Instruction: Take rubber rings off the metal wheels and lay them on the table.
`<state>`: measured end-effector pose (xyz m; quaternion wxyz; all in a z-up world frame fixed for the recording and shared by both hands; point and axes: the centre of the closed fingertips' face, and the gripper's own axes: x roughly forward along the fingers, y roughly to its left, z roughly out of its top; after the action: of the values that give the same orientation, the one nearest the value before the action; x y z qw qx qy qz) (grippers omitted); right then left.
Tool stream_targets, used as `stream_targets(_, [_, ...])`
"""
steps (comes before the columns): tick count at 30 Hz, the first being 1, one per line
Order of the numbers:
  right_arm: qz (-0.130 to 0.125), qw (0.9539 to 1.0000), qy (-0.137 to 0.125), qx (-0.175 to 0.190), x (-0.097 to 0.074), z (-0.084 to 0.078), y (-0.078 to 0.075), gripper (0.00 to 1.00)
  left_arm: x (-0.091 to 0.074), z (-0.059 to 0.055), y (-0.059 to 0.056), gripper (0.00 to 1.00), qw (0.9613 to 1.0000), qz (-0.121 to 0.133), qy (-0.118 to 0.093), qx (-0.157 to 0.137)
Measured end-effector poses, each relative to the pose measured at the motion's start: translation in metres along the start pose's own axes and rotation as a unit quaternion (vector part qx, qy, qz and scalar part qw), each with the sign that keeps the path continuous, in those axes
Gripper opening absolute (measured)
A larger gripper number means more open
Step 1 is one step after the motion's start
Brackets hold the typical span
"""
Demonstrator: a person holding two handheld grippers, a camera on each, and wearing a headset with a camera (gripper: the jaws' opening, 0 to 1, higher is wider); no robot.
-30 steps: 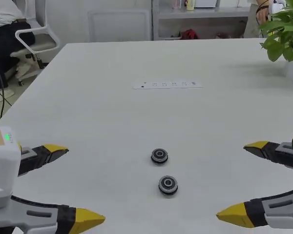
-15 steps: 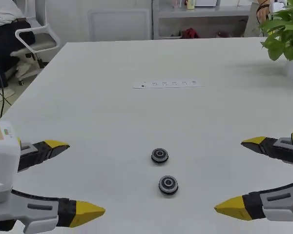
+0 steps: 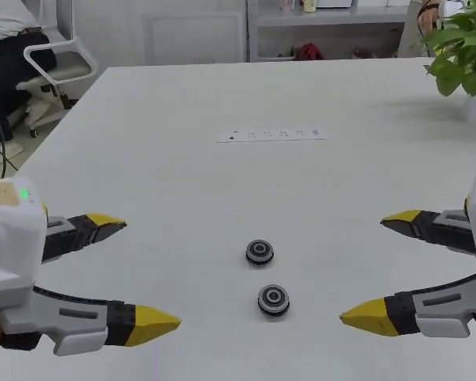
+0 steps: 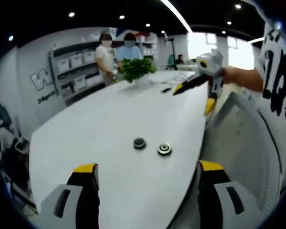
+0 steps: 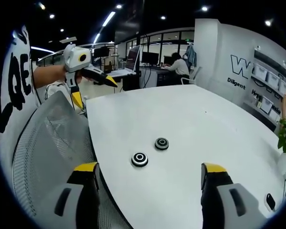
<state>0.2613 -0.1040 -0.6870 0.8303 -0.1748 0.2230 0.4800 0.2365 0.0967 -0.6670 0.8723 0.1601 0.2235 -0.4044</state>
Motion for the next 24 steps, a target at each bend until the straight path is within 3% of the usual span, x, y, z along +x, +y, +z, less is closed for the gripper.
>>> stream_targets(24, [0.02, 0.9995, -0.023, -0.006, 0.02, 0.021, -0.011, 0.64, 0.029, 0.035, 0.011, 0.74, 0.999, -0.027, -0.033, 0.014])
